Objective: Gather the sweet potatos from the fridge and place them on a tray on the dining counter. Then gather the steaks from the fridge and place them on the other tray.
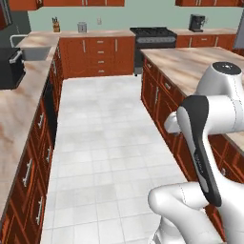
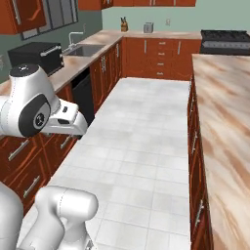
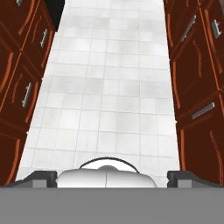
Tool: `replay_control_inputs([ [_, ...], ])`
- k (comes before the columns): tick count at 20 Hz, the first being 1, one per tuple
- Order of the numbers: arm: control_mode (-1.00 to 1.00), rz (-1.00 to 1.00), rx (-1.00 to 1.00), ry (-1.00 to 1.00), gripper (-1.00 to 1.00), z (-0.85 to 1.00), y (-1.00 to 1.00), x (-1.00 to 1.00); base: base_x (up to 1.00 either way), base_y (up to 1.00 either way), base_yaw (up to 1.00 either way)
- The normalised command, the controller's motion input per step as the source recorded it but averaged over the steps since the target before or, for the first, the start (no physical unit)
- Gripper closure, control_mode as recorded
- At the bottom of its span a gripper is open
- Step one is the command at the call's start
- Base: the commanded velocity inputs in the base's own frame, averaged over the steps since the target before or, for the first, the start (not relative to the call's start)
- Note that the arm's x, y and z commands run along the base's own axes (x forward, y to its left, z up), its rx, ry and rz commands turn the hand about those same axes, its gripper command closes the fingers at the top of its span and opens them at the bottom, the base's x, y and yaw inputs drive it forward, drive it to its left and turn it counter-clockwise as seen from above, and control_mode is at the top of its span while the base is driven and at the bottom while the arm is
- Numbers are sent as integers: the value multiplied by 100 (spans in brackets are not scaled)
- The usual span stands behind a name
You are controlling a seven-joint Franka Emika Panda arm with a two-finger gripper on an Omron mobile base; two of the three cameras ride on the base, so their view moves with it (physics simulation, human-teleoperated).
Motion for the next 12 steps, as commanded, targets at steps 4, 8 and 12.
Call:
replay_control_inputs([
  [4,100,0,0,0,-100,0,0,0,73,31,-5],
  [8,100,0,0,0,-100,0,0,0,89,13,-1],
  [12,100,0,0,0,-100,0,0,0,92,10,0],
])
